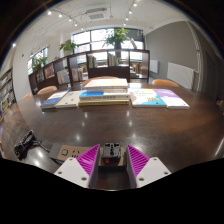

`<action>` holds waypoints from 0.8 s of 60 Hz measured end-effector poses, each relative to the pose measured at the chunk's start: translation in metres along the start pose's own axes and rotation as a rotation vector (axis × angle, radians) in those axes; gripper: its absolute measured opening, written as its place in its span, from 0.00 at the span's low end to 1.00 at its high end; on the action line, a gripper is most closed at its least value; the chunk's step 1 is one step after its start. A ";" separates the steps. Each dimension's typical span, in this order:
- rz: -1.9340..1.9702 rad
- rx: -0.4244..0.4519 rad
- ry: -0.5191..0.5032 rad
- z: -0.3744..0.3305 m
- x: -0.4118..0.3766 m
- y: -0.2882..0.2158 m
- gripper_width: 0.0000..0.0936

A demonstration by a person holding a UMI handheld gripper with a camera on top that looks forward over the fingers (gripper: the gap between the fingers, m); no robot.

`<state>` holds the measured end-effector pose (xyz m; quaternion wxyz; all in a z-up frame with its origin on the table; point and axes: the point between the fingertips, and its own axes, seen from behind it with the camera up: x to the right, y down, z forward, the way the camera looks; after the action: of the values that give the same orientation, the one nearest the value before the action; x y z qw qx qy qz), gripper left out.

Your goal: Unplug charger

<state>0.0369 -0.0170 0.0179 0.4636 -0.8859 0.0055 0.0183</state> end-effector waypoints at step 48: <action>0.027 0.448 0.052 -0.167 0.149 -0.284 0.13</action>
<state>0.1981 0.0089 0.3409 0.6482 -0.7607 0.0332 0.0002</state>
